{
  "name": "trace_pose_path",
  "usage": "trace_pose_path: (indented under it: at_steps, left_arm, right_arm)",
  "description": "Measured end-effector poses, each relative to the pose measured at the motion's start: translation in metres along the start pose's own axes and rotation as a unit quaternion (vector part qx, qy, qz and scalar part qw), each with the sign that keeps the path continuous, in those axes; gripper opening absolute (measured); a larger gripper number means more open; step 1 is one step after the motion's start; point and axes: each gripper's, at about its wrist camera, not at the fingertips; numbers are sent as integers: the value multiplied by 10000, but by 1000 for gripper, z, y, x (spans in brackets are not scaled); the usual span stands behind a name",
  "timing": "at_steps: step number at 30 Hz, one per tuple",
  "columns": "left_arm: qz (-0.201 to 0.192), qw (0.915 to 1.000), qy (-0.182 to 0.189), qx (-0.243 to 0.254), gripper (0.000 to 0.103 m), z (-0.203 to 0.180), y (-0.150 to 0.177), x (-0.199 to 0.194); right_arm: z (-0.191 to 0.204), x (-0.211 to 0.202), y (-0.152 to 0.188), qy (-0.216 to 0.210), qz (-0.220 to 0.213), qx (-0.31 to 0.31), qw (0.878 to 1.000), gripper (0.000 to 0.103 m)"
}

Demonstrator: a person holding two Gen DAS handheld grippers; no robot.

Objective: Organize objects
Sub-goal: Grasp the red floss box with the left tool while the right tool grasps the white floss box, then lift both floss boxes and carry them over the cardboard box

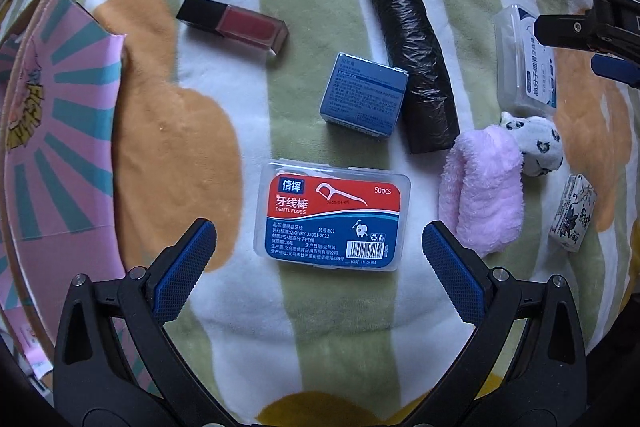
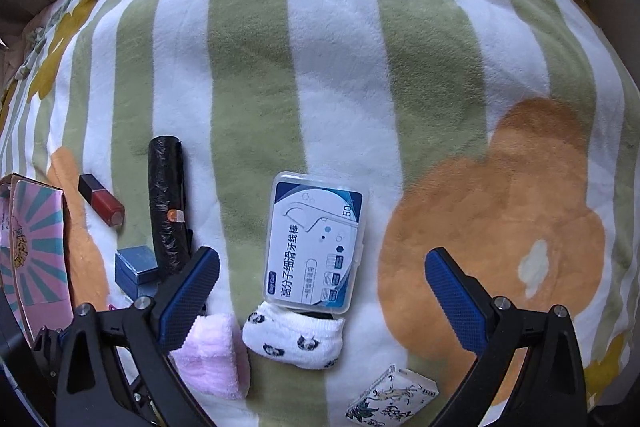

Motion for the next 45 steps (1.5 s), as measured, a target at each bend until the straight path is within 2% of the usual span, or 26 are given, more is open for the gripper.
trace_pose_path:
  at_steps: [5,8,9,12,20,27,34,36,37,38,39,40,45]
  left_arm:
    - [121,9999,65,-19,99,-1,-5,14]
    - [228,9997,120,-1,83,-1,-7,20]
    - [264,9996,133,3,80,-1,-8,22]
    - [210,9996,164,60,80,0,-8,23]
    - [144,9995,276,111,80,6,-9,20]
    - [-124,9996,244,35,80,16,-5,-2]
    - [-617,9980,105,12,80,23,8,-54]
    - [-800,9968,52,20,80,25,-3,-75]
    - [-903,9959,22,44,80,14,12,-68]
    - [-987,9951,2,55,80,11,9,-78]
    - [-1071,9942,-18,64,80,11,5,-89]
    - [-1170,9931,-34,93,80,1,38,-112]
    - [-1597,9869,-117,175,80,-8,72,-173]
  right_arm:
    - [-1,22,-7,5,244,42,9997,91]
    - [0,30,-8,-24,366,61,9993,79]
    - [-1,32,-9,-29,408,72,9991,72]
    - [-2,38,-8,-18,502,141,9986,58]
    - [-15,34,-4,-21,430,269,9987,56]
    - [-29,7,-5,-93,162,247,9995,56]
    - [-39,-47,-1,-221,-179,38,9996,56]
    - [-26,-73,15,-253,-287,-50,9993,56]
    - [-24,-84,25,-266,-336,-87,9990,56]
    - [-26,-97,30,-282,-392,-136,9987,56]
    - [-7,-97,38,-280,-439,-173,9985,56]
    - [7,-101,44,-284,-490,-221,9981,56]
    - [23,-154,80,-365,-698,-442,9959,56]
Point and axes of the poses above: each gripper's, at about its wrist camera, not at the fingertips, and x roughly the way its jaws point, z to its left, y to its underside, and after that the axes turned 6 degrees about x, right-handed
